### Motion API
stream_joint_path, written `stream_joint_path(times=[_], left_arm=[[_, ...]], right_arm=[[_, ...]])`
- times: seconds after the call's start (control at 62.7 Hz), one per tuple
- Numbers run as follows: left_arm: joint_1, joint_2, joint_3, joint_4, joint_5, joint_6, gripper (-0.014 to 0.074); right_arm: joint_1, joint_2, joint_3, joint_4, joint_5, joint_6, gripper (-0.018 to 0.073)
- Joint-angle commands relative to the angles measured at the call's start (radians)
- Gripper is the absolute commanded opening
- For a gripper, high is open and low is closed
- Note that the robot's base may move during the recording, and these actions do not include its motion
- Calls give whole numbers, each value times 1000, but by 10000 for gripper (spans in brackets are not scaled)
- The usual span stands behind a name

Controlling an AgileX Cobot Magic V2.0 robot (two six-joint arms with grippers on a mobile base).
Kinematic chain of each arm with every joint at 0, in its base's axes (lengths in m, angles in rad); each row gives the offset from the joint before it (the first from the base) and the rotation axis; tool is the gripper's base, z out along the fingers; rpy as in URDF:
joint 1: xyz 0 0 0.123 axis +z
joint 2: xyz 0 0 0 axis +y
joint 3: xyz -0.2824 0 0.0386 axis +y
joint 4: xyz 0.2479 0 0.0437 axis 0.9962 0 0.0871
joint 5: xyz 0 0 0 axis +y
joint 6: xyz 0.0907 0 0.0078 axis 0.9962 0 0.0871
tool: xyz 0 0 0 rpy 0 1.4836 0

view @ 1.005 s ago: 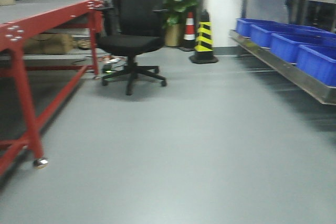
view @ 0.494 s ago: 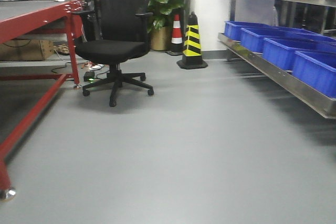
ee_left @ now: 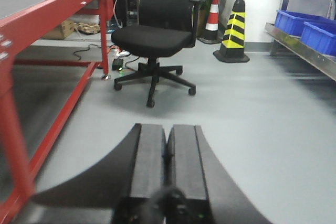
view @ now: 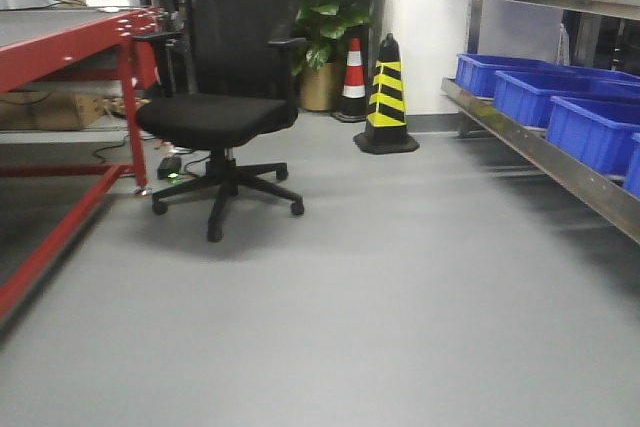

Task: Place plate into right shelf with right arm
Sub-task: 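Drive the base to the steel shelf rack holding the plate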

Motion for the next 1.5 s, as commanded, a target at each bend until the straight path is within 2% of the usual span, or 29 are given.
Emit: stream_joint_path(times=[0.0, 1.483], left_arm=[[1, -6, 10, -6, -86, -3, -47], [1, -6, 10, -6, -86, -3, -47]], right_arm=[[-5, -7, -30, -2, -100, -3, 64], [-5, -7, -30, -2, -100, -3, 64]])
